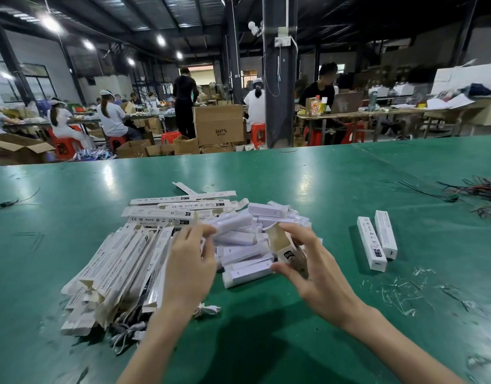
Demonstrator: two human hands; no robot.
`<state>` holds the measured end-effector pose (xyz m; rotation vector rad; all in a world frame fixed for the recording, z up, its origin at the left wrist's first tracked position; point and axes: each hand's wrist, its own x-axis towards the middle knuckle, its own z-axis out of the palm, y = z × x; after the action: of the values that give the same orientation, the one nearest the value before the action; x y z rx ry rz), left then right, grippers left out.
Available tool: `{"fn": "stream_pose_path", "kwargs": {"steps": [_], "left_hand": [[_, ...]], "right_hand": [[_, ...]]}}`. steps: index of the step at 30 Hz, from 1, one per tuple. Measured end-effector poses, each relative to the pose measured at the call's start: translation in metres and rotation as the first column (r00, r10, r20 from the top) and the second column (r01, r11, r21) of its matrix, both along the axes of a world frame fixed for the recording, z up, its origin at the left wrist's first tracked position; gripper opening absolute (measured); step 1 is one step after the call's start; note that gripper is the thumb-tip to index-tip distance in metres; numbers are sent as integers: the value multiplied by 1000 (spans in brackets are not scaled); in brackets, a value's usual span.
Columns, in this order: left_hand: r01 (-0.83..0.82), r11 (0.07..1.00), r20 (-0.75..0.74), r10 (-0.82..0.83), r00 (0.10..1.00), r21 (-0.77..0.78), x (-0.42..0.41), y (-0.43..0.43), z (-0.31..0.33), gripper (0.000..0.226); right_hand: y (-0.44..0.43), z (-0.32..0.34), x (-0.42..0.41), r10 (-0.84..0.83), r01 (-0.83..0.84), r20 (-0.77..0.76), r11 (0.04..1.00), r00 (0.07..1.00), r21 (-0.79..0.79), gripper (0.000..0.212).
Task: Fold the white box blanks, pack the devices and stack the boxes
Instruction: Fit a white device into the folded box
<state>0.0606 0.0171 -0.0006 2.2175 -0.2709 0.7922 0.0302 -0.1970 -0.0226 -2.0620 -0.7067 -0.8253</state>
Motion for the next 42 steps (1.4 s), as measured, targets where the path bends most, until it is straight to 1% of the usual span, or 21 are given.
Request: {"fn": "stream_pose_path", "kwargs": {"steps": [1,2,3,4,5,7,11,15,19,24,26,29,30,32,33,35,37,38,39,41,42], "left_hand": [[-117,979,-132,140,981,170,9,11,-4,17],[-179,920,-240,272,932,350,16,20,-10,24],[-177,850,-320,368,873,495,21,27,-15,33],[-149,804,-373,420,827,576,25,31,-21,39],[-127,785,-401,441,803,607,27,32,-26,41],[-126,794,-405,431,806,595,29,31,-31,34],[-182,809,-307,405,861,559,30,31,-32,18],[-170,780,-299,417,858,602,31,28,-36,25],[-209,762,-251,439,863,613,30,23,-40,21],[-207,685,-237,495,836,698,27,13,-42,26],[-227,708,-219,480,850,669,27,12,-40,22],[-288,782,-190,455,870,552,23,15,-33,18],[-300,821,-181,431,884,485,20,16,-29,17],[-306,915,-120,345,931,264,14,16,-17,14],[-273,952,-60,283,957,136,10,14,-9,12],[-99,993,110,106,988,-69,-3,8,9,4],[143,967,318,-70,945,-213,-19,-2,23,6],[229,946,413,-119,903,-228,-27,-7,27,8],[281,941,497,-154,854,-190,-34,-11,29,9],[326,944,604,-237,761,-40,-43,-19,27,14],[334,942,613,-279,739,28,-44,-21,24,15]], "right_hand": [[0,0,0,0,-1,9,1000,1000,17,66],[1,-1,0,5,-5,11,1000,1000,30,67],[2,-1,0,14,-14,8,999,1000,37,67],[2,-2,0,22,-23,3,999,1000,37,67],[3,-3,0,27,-27,2,999,1000,32,66],[4,-5,-1,28,-28,9,999,1000,19,66],[5,-6,-2,45,-45,10,999,999,29,68],[8,-7,-4,44,-46,29,997,999,61,72],[12,-10,-8,40,-45,50,995,998,90,67],[16,-8,-11,43,-48,62,995,997,90,62],[17,-8,-11,36,-42,73,995,997,87,62],[16,-9,-10,20,-27,77,996,997,90,66],[16,-9,-10,15,-23,80,995,997,93,67],[17,-9,-9,17,-25,78,995,997,101,69],[17,-10,-9,19,-27,77,994,997,104,70],[15,-10,-9,15,-23,74,994,997,108,70],[14,-10,-8,2,-8,58,993,998,117,70],[14,-9,-7,-5,-1,49,992,999,123,71],[14,-9,-7,-11,5,45,991,999,130,72],[14,-9,-6,-4,-1,40,991,999,134,73],[14,-9,-6,3,-8,35,991,999,132,73]]}}
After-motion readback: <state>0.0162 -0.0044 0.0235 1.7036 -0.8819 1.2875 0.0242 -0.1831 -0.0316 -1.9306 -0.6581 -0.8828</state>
